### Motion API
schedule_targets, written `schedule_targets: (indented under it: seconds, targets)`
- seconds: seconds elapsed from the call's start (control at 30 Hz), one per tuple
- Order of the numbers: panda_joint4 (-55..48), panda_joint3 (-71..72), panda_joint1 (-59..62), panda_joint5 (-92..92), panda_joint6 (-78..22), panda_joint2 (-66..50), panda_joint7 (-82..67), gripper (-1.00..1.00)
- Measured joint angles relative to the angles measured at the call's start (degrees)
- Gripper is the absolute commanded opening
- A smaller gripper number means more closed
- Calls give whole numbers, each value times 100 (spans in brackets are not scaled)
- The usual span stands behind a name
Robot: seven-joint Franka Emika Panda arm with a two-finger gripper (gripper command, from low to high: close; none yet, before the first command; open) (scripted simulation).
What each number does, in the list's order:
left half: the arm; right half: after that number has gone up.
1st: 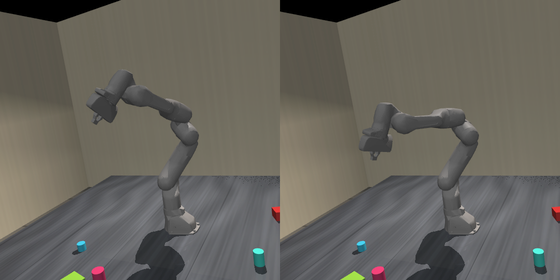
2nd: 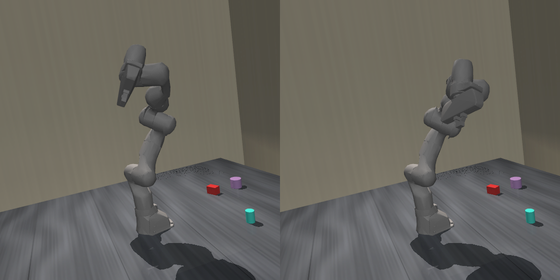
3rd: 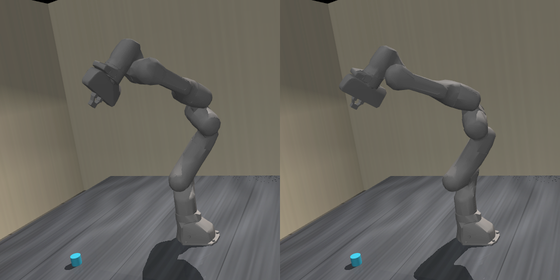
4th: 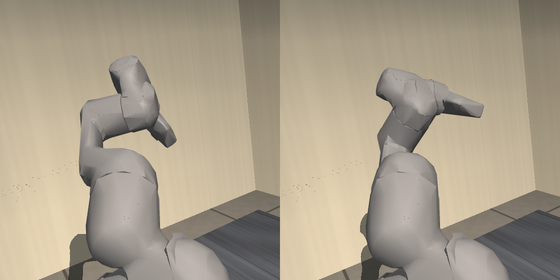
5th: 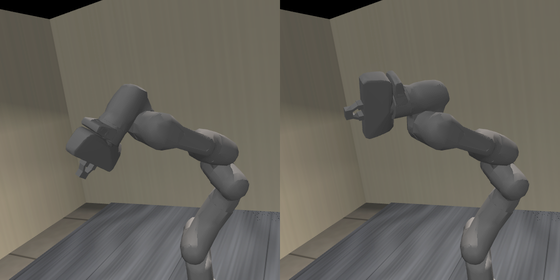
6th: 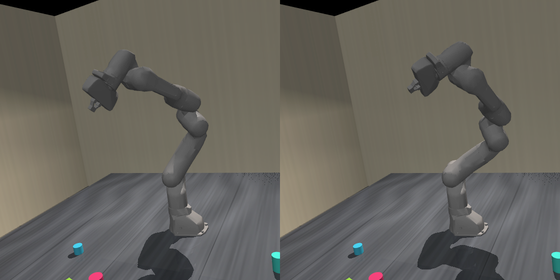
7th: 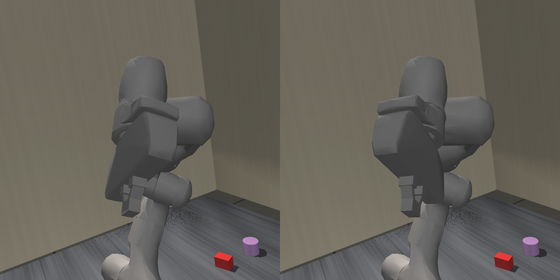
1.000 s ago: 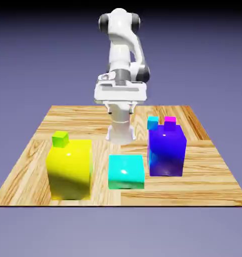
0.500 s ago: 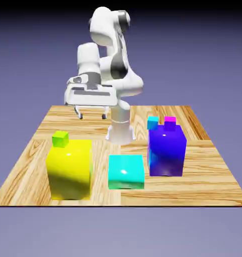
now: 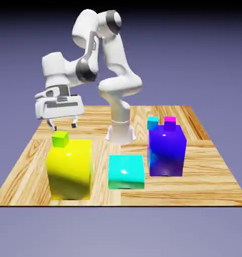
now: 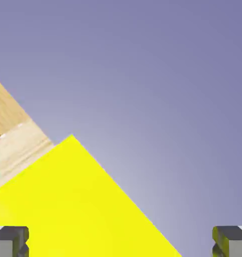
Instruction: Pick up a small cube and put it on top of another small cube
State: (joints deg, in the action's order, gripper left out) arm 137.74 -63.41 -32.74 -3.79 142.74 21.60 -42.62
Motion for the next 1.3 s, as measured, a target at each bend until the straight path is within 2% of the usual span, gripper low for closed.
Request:
schedule_targets:
  seconds: [0.33, 0.67, 1.2, 1.3]
  targets:
    - [-651, -1912, -975, -88, -935, -316, -2492, 0]
    - [-766, -3986, -2164, 120, -1842, -412, -4341, 0]
    - [-579, -7308, -4495, 561, -3143, -12, -7022, 0]
    - [-254, -7590, -5059, 685, -3125, 497, -7026, 0]
